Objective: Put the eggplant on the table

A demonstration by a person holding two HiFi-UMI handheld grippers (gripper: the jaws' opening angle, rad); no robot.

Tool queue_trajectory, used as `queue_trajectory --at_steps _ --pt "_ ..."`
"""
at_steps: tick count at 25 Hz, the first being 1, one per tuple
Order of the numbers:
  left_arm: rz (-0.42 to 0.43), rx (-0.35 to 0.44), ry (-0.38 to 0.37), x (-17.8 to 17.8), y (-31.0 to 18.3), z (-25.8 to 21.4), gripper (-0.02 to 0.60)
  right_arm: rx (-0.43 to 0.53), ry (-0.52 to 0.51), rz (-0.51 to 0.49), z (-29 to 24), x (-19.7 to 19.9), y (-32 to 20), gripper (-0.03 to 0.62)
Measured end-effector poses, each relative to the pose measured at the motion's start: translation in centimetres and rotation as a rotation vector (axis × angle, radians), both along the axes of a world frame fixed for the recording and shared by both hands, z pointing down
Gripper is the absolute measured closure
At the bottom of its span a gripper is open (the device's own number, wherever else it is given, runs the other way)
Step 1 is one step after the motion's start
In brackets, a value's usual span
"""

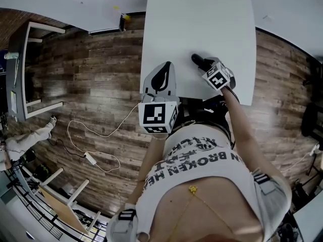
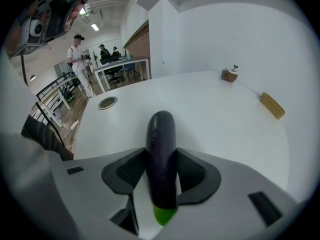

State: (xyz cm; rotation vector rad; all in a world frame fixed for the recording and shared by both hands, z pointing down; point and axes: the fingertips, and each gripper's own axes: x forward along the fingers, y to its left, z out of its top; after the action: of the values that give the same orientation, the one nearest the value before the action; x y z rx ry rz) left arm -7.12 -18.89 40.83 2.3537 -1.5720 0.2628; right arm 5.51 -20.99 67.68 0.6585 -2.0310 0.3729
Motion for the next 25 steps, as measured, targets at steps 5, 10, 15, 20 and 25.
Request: queue_trajectory --at_steps 5,10,15,20,25 --pt "-0.002 0.0 -0.001 0.0 0.19 0.11 0.578 -0.006 -0.021 0.02 0.17 0.22 0.11 0.405" --pt "0.003 0.002 0.001 0.4 0.25 -0.03 0.578 -0.004 -0.022 0.007 0.19 0.24 0.0 0.405" --pt "0.004 0.003 -0.001 0.33 0.17 -0.13 0.578 -0.009 -0.022 0.009 0.1 0.18 -0.12 0.405" --pt "0.003 0.004 -0.002 0.53 0.3 -0.08 0.578 -0.01 -0.028 0.011 0.21 0.3 -0.02 0.405" --pt "0.005 0.004 -0.003 0.62 0.57 0.03 0.578 -0.016 -0.028 0.014 0.25 0.32 0.11 0.405"
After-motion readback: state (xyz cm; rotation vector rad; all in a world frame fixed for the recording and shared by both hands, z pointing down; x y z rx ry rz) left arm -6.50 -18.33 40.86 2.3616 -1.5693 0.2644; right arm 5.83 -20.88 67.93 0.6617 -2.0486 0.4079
